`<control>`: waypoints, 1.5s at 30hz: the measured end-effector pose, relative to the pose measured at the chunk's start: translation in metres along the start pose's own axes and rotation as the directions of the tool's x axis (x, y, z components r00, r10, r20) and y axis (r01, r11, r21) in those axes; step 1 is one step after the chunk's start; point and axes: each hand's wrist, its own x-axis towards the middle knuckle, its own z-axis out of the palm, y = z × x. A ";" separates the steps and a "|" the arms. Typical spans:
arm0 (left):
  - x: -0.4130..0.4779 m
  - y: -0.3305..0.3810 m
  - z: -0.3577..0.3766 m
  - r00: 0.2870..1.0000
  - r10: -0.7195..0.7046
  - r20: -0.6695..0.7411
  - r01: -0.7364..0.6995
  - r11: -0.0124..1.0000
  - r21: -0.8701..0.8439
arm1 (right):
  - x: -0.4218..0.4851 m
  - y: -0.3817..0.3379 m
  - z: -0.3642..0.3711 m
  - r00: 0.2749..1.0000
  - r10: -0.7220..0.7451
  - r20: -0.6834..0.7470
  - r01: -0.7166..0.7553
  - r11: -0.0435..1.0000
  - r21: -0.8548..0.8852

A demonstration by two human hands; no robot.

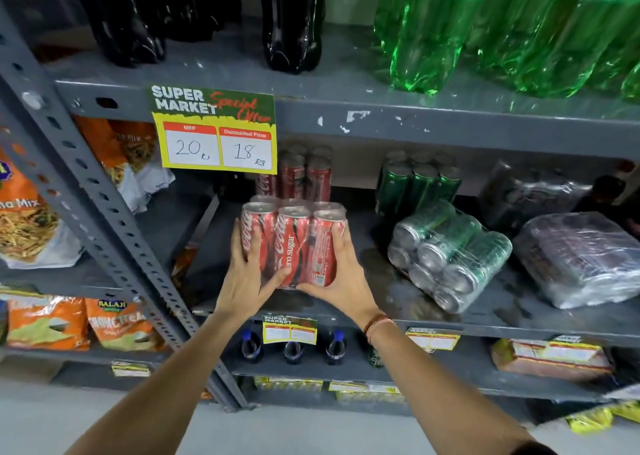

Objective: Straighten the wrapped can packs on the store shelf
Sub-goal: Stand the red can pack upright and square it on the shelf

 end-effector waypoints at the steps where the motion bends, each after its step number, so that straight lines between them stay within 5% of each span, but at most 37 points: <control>1: -0.002 -0.002 0.003 1.000 0.025 -0.001 -0.025 1.000 0.016 | -0.002 0.002 0.003 1.000 -0.010 -0.010 0.009 0.999 -0.041; 11: -0.028 -0.008 0.005 0.997 0.061 0.042 -0.066 0.988 0.138 | -0.024 0.025 0.005 0.990 -0.139 0.015 0.140 0.980 -0.141; 15: -0.052 -0.003 -0.006 0.997 0.064 0.037 -0.065 0.997 0.035 | -0.040 0.027 -0.013 0.966 -0.257 0.017 0.255 0.944 -0.208; 18: -0.054 0.030 -0.009 0.974 -0.177 -0.138 0.159 0.978 -0.134 | -0.018 0.017 -0.026 0.946 -0.245 -0.213 0.240 0.970 -0.049; 20: -0.042 0.064 -0.005 0.861 -0.444 -0.249 0.366 0.880 -0.303 | 0.017 0.002 -0.034 0.959 -0.100 -0.265 0.130 0.986 0.101; 22: -0.023 0.092 0.000 0.764 -0.619 -0.181 0.501 0.747 -0.438 | 0.052 -0.010 -0.042 0.992 0.074 -0.100 -0.046 0.967 0.251; 25: 0.003 0.112 0.007 0.716 -0.696 -0.049 0.593 0.644 -0.484 | 0.076 -0.010 -0.046 0.962 0.119 0.244 -0.175 0.960 0.220; 29: 0.020 0.097 0.009 0.728 -0.685 -0.027 0.594 0.650 -0.473 | 0.064 -0.006 -0.040 0.971 0.148 0.189 -0.190 0.955 0.229; 32: 0.039 0.059 -0.002 0.832 -0.546 0.096 0.518 0.703 -0.487 | 0.034 -0.011 -0.032 0.979 0.198 -0.045 -0.179 0.947 0.266; 35: 0.074 0.035 -0.018 0.890 -0.354 0.286 0.453 0.747 -0.487 | -0.006 -0.039 0.003 0.915 0.260 -0.309 -0.210 0.960 0.186; 40: 0.109 0.032 -0.030 0.822 -0.297 0.486 0.526 0.724 -0.446 | -0.034 -0.070 0.023 0.899 0.287 -0.331 -0.186 0.934 0.304; 43: 0.090 0.039 -0.037 0.859 -0.485 0.167 0.499 0.716 -0.488 | -0.014 -0.054 -0.014 0.880 0.304 -0.366 -0.174 0.922 0.346; 45: 0.057 0.062 -0.030 0.772 -0.613 -0.167 0.449 0.713 -0.539 | 0.020 -0.044 -0.036 0.899 0.303 -0.315 -0.202 0.927 0.316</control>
